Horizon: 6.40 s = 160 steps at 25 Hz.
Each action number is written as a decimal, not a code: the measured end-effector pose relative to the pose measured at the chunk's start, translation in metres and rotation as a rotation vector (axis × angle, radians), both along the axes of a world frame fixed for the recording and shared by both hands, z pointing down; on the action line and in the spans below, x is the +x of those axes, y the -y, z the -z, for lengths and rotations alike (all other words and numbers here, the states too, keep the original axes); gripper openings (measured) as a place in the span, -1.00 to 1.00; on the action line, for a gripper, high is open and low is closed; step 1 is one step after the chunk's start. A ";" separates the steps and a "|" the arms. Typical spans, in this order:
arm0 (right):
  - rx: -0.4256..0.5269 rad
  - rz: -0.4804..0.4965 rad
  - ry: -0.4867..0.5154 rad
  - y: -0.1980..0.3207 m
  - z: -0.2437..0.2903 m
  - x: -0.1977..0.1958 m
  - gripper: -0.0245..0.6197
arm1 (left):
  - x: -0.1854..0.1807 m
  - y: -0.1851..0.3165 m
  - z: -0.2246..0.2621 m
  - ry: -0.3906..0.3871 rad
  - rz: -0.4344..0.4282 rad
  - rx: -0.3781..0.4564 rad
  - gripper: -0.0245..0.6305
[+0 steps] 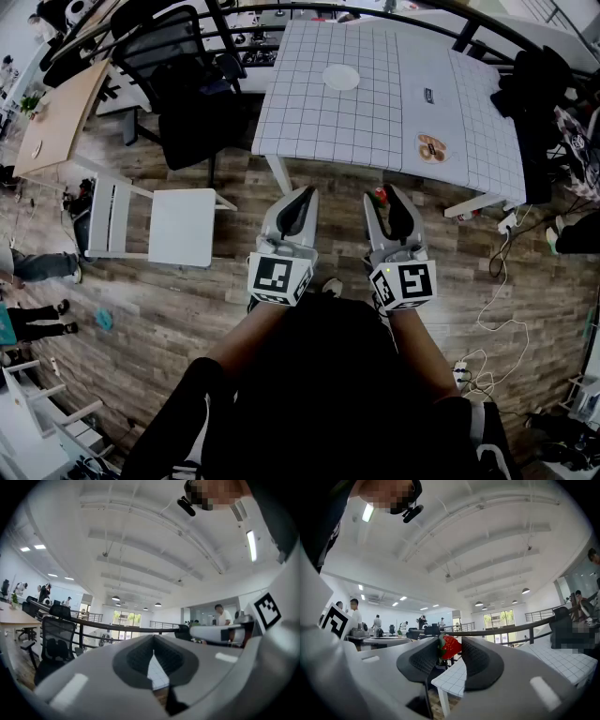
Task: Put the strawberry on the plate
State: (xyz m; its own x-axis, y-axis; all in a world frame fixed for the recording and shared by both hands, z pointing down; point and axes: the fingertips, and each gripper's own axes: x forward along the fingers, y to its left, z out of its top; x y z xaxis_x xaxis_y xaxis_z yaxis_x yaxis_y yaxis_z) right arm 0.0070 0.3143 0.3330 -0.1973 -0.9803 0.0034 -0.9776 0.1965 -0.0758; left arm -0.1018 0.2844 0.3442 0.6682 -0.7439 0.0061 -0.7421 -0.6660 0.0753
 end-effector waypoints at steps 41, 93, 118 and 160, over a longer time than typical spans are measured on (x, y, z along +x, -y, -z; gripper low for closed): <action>-0.058 -0.095 0.056 0.060 -0.048 0.107 -0.46 | 0.028 0.108 -0.033 -0.043 0.025 0.003 -0.90; -0.474 0.183 -0.028 0.547 -0.231 0.142 -0.45 | 0.124 0.502 -0.106 -0.014 0.110 -0.214 -0.90; -0.779 0.257 -0.130 0.607 -0.386 0.144 -0.45 | 0.133 0.521 -0.128 -0.073 0.140 -0.301 -0.90; -0.770 0.240 -0.188 0.588 -0.355 0.143 -0.33 | 0.106 0.494 -0.126 -0.068 0.198 -0.315 -0.90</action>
